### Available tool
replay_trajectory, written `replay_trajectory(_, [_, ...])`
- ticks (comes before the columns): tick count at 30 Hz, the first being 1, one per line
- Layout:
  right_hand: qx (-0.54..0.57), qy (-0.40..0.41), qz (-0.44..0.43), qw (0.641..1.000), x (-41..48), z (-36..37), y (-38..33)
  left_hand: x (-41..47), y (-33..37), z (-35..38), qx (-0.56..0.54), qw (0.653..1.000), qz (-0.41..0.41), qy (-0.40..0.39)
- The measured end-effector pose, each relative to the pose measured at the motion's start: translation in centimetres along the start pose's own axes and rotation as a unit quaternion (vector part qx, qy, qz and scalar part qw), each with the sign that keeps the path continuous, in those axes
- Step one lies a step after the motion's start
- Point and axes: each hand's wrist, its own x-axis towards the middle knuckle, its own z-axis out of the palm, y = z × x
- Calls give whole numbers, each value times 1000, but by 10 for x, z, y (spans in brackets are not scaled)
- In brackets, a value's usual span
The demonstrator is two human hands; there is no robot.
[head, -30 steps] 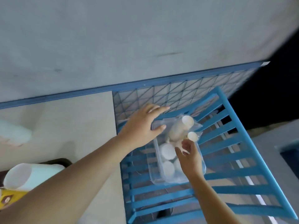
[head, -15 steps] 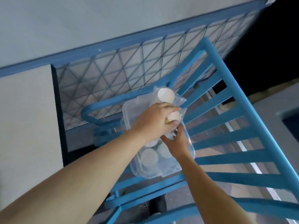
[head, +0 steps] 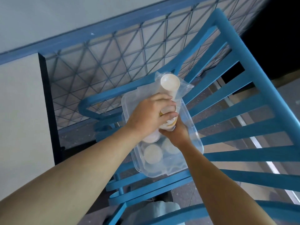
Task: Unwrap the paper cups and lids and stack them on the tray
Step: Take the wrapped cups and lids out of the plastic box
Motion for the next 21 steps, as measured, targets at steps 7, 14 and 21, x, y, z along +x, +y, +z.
replay_trajectory(7, [-4, 53, 0, 999, -15, -5, -15, -1, 11, -15, -4, 999, 12, 39])
replay_trajectory(14, [22, 94, 0, 995, -46, -30, -61, 2, 50, -57, -15, 995, 65, 69])
replay_trajectory(21, [48, 118, -44, 991, -92, -58, -143, -2, 103, -143, 0, 986, 136, 101])
